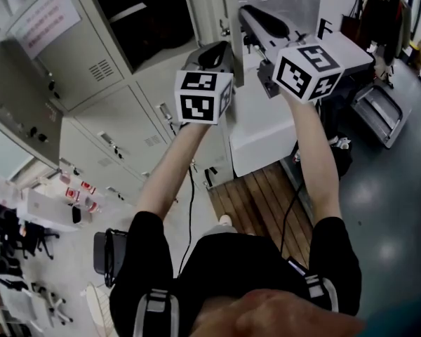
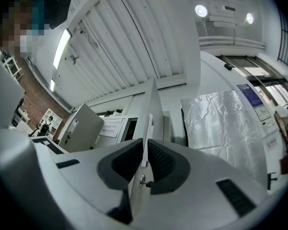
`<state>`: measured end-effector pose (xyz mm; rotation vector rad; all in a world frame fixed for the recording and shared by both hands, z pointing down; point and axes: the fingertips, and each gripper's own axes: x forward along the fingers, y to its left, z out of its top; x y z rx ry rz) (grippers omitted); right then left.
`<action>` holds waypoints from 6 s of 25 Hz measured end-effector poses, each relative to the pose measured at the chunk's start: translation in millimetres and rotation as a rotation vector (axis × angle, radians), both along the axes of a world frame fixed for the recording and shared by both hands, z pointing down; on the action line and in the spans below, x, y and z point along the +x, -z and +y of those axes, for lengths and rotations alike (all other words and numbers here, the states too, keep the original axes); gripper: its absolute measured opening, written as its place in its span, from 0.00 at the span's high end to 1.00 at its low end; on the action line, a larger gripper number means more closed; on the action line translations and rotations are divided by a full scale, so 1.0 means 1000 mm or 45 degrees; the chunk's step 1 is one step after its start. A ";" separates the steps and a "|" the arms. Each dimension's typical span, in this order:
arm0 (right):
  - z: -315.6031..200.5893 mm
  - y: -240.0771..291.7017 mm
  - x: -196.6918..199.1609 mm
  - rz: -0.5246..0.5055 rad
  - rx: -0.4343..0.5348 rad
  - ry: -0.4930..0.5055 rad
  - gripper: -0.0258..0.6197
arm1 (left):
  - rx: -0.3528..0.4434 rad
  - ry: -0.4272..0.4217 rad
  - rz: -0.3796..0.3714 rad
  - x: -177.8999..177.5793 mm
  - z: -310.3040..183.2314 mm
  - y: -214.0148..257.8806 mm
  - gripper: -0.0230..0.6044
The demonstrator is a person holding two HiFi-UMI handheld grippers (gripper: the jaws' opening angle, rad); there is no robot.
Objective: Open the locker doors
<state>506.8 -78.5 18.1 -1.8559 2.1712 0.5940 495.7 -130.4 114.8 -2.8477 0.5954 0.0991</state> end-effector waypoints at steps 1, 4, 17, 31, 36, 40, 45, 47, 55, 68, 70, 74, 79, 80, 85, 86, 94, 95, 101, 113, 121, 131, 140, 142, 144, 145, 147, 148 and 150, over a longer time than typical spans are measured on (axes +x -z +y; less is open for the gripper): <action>0.000 0.000 0.001 0.000 0.002 -0.001 0.89 | 0.002 -0.001 0.000 0.001 0.000 0.000 0.95; 0.001 0.000 0.001 0.002 0.011 -0.003 0.89 | 0.012 -0.013 0.003 0.001 0.000 0.001 0.95; 0.039 -0.035 -0.021 0.080 0.031 -0.035 0.89 | -0.052 0.009 0.028 -0.034 -0.011 -0.038 0.95; 0.037 -0.144 -0.054 0.019 -0.132 -0.072 0.89 | 0.026 0.182 -0.042 -0.077 -0.002 -0.123 0.95; 0.027 -0.180 -0.081 0.115 -0.203 -0.075 0.89 | -0.017 0.176 -0.049 -0.083 -0.002 -0.157 0.95; 0.013 -0.209 -0.089 0.077 -0.240 -0.043 0.89 | -0.045 0.251 -0.089 -0.101 -0.015 -0.186 0.95; -0.009 -0.246 -0.106 0.084 -0.306 0.042 0.88 | -0.115 0.377 -0.116 -0.136 -0.031 -0.219 0.95; -0.020 -0.260 -0.114 0.084 -0.338 0.065 0.86 | -0.137 0.430 -0.131 -0.150 -0.038 -0.233 0.95; -0.060 -0.317 -0.148 0.052 -0.472 0.206 0.82 | -0.161 0.520 -0.166 -0.183 -0.051 -0.278 0.95; -0.134 -0.408 -0.170 0.020 -0.637 0.256 0.80 | -0.282 0.680 -0.176 -0.226 -0.106 -0.338 0.95; -0.144 -0.418 -0.171 0.026 -0.651 0.245 0.80 | -0.245 0.692 -0.192 -0.225 -0.113 -0.340 0.95; -0.162 -0.436 -0.172 0.025 -0.681 0.225 0.80 | -0.192 0.705 -0.234 -0.223 -0.125 -0.345 0.95; -0.181 -0.447 -0.173 0.031 -0.713 0.224 0.80 | -0.240 0.708 -0.233 -0.221 -0.139 -0.355 0.95; -0.184 -0.448 -0.173 0.026 -0.718 0.224 0.80 | -0.247 0.706 -0.228 -0.220 -0.142 -0.356 0.95; -0.196 -0.451 -0.172 0.018 -0.729 0.217 0.80 | -0.261 0.716 -0.199 -0.222 -0.157 -0.356 0.95; -0.197 -0.452 -0.172 0.017 -0.729 0.216 0.80 | -0.267 0.717 -0.187 -0.223 -0.159 -0.356 0.95; -0.195 -0.450 -0.168 0.001 -0.721 0.205 0.80 | -0.289 0.728 -0.131 -0.226 -0.158 -0.350 0.95; -0.195 -0.449 -0.168 -0.001 -0.714 0.197 0.80 | -0.285 0.742 -0.132 -0.227 -0.159 -0.350 0.95; -0.188 -0.437 -0.167 0.003 -0.628 0.140 0.91 | -0.298 0.805 -0.094 -0.233 -0.158 -0.344 0.95; -0.172 -0.435 -0.140 -0.074 -0.564 -0.039 0.93 | -0.326 0.838 -0.006 -0.244 -0.155 -0.340 0.95; -0.170 -0.441 -0.136 -0.073 -0.574 -0.043 0.93 | -0.307 0.810 -0.019 -0.240 -0.151 -0.338 0.95; -0.170 -0.445 -0.135 -0.082 -0.599 -0.025 0.93 | -0.358 0.843 0.067 -0.245 -0.152 -0.338 0.95; -0.183 -0.462 -0.150 0.016 -0.690 0.008 0.93 | -0.388 0.828 0.042 -0.243 -0.154 -0.347 0.95; -0.189 -0.466 -0.157 0.036 -0.713 0.034 0.93 | -0.396 0.826 0.032 -0.243 -0.156 -0.350 0.95; -0.196 -0.470 -0.162 0.052 -0.731 0.046 0.93 | -0.404 0.828 0.020 -0.244 -0.158 -0.354 0.95; -0.199 -0.472 -0.165 0.061 -0.739 0.050 0.93 | -0.409 0.829 0.017 -0.244 -0.160 -0.356 0.95; -0.208 -0.476 -0.169 0.079 -0.754 0.064 0.93 | -0.420 0.828 0.014 -0.245 -0.165 -0.361 0.95; -0.212 -0.479 -0.171 0.084 -0.763 0.074 0.92 | -0.425 0.828 0.013 -0.245 -0.167 -0.363 0.95; -0.221 -0.485 -0.174 0.089 -0.792 0.097 0.86 | -0.432 0.833 0.008 -0.247 -0.173 -0.367 0.95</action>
